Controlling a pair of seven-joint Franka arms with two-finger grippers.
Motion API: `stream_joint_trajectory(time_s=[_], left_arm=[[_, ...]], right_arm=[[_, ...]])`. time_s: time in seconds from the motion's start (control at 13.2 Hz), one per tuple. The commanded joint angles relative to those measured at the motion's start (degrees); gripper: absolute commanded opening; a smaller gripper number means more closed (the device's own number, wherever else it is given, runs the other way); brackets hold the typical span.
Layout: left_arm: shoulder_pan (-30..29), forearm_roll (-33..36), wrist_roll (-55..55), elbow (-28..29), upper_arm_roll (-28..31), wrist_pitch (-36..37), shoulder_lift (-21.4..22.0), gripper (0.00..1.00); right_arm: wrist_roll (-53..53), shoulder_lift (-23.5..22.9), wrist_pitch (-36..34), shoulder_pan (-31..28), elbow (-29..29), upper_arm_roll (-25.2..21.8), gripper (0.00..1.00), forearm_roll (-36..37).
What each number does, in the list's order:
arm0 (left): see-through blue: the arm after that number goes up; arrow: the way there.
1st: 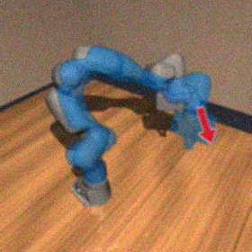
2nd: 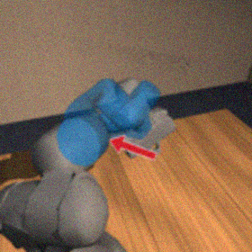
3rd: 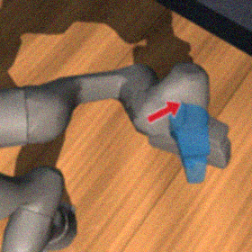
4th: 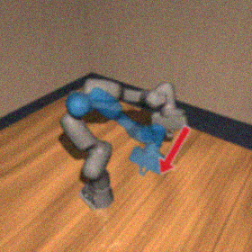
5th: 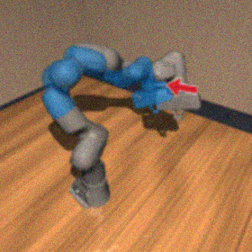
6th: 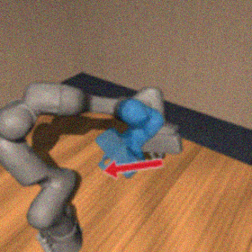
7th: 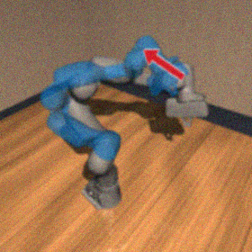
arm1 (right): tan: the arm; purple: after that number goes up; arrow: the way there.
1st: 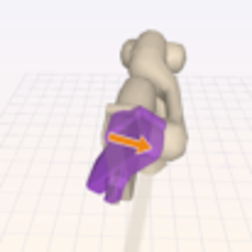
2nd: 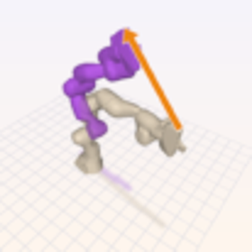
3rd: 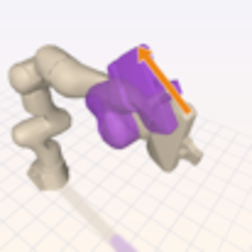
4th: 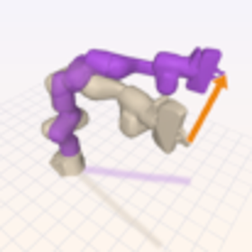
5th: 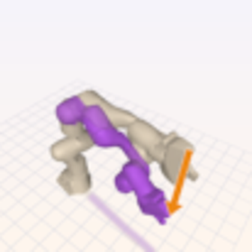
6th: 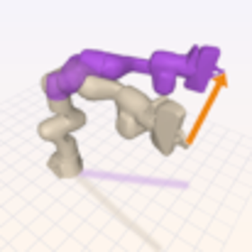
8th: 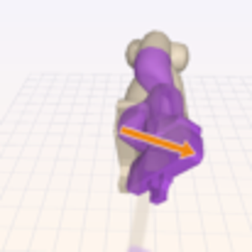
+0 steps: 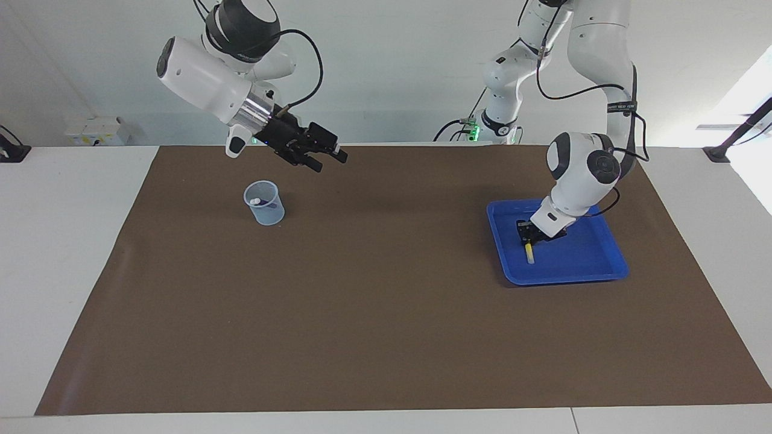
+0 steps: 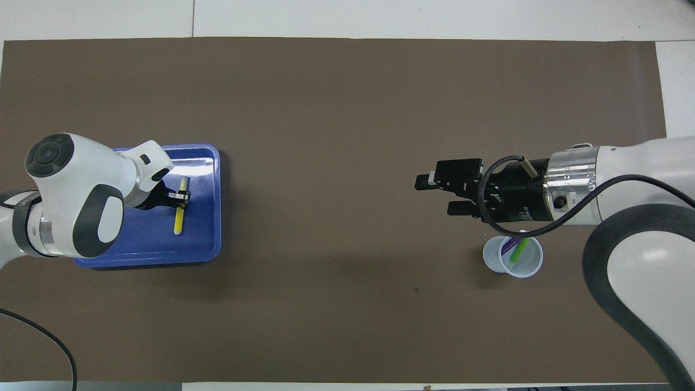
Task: Transfer and insert pens with both arms
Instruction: 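Grasp the yellow pen with the left gripper while the right gripper withdraws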
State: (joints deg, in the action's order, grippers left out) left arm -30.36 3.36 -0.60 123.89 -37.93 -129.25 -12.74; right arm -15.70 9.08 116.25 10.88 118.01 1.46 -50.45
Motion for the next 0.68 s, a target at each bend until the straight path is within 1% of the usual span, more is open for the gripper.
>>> stream_joint_trajectory(time_s=[0.0,0.15,0.38,0.53,0.61], left_arm=[[-0.1,1.0,-2.9,-5.5,-0.4,8.3,0.2,0.00],[0.4,-0.7,-9.6,-10.7,-0.6,14.9,0.2,0.00],[1.6,-11.1,-23.2,-17.8,-0.7,21.8,0.5,0.00],[2.8,-17.0,-37.9,-21.5,-0.8,26.0,0.7,0.00],[2.8,-20.4,-45.6,-21.9,-1.6,26.2,1.0,0.00]], right_arm=[[-1.4,0.5,4.3,1.1,1.8,0.3,1.00,-3.4],[-2.8,0.5,4.8,1.9,1.8,0.5,1.00,-3.7],[-4.6,0.5,8.5,3.4,2.3,0.6,1.00,-6.0],[-7.0,0.5,12.1,4.7,2.6,0.6,1.00,-7.9],[-8.0,0.4,13.6,6.4,2.7,0.6,1.00,-8.0]])
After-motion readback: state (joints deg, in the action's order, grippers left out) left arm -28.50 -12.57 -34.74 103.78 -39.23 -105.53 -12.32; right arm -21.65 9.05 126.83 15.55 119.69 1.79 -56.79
